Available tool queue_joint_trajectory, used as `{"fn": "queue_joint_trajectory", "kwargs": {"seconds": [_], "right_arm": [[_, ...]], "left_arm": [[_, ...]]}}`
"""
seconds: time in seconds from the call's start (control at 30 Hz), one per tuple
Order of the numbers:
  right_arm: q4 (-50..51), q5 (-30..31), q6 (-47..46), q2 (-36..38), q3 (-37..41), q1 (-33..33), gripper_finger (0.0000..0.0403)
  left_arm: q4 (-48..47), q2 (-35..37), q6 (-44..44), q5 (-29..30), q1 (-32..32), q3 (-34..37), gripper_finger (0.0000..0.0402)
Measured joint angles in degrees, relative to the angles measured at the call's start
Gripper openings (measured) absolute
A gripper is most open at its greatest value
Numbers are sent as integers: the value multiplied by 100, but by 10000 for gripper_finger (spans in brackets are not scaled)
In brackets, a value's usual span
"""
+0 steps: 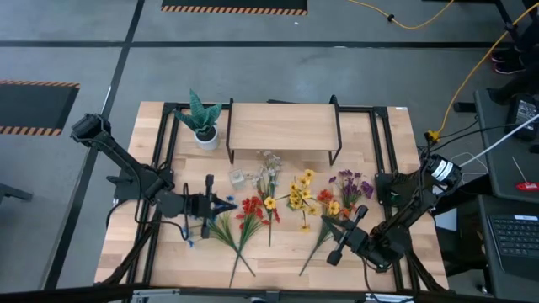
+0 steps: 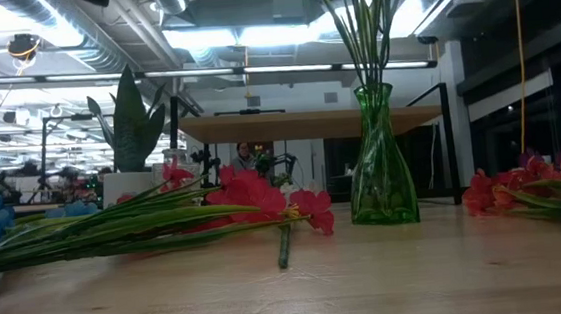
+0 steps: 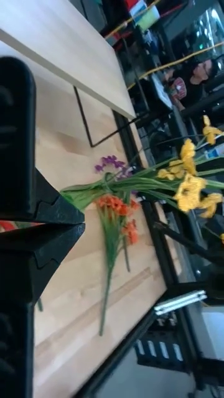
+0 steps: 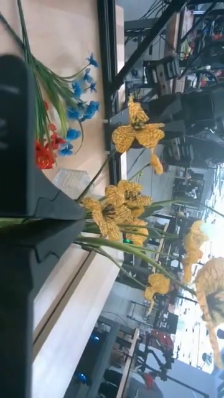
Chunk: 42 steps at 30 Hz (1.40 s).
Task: Pick and place flowers into a vace then onto a shelf
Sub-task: Put the orange flowers into the green vase
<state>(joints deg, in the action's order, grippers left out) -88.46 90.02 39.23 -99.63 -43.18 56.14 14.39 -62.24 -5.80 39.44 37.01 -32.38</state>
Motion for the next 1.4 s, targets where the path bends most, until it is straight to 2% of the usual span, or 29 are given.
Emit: {"fn": "queue_joint_trajectory", "kwargs": {"seconds": [0.3,0.5,0.57,0.67,0.7,0.8,0.97,1.07,1.23,1.3,1.4], "right_arm": [[171,0,-490,-2,0,-2,3],[1469,-42,-1322,-4,-2,61,2],[2195,-486,-1982,-4,-2,76,2],[3316,-1795,-3288,-4,-2,-25,2],[3747,-2015,-3825,-4,-2,-97,2],[4944,-2188,-5169,41,0,-263,1],[7125,-2997,-7246,635,-139,-318,1],[9152,-3312,-8544,875,-579,-508,0],[12389,-4621,-10819,805,-1637,-911,0],[13176,-5064,-11240,705,-1949,-1016,0],[13699,-5586,-11451,608,-2342,-1092,0]], "left_arm": [[138,2,-376,0,0,0,4],[256,2,-599,-4,0,0,4],[256,2,-619,-7,0,0,4],[256,2,-619,-7,0,0,4],[256,2,-619,-7,1,0,4],[257,2,-619,-9,0,0,4],[256,2,-619,-7,0,0,4],[256,2,-619,-7,0,0,4],[256,2,-661,-7,0,0,4],[256,2,-738,-6,0,0,4],[256,2,-761,-7,1,0,4]]}}
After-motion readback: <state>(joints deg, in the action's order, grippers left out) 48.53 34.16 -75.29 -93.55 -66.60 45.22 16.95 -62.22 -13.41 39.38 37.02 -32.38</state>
